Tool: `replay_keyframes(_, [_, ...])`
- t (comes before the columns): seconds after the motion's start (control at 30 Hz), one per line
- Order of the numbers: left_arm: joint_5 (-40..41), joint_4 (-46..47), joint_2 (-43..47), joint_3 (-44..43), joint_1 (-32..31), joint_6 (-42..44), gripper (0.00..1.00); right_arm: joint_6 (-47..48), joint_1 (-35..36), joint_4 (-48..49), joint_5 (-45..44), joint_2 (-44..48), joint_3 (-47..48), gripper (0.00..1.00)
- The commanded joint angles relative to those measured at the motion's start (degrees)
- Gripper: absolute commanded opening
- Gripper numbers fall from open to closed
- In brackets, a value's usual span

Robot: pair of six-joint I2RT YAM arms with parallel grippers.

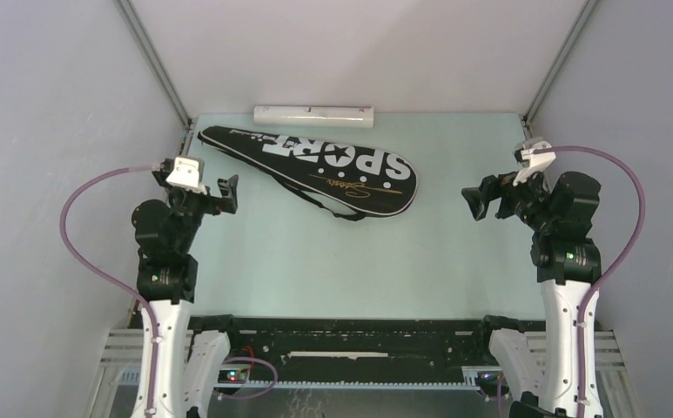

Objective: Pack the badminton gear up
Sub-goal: Reset both arms

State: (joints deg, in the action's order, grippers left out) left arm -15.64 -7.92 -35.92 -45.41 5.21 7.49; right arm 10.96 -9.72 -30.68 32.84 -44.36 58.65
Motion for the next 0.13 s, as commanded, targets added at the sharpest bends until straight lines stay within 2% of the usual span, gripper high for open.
replay_keyframes(0.0, [-0.83,0.01,0.34,-0.36,0.06,0.32,1.00,1.40,-0.46,0.79,-0.68,0.51,-0.03,1.00])
replay_keyframes(0.1, [-0.41,-0.13,0.27,-0.38,0.07,0.59,1.00,1.35,-0.61,0.79,-0.35,0.59,-0.03,1.00])
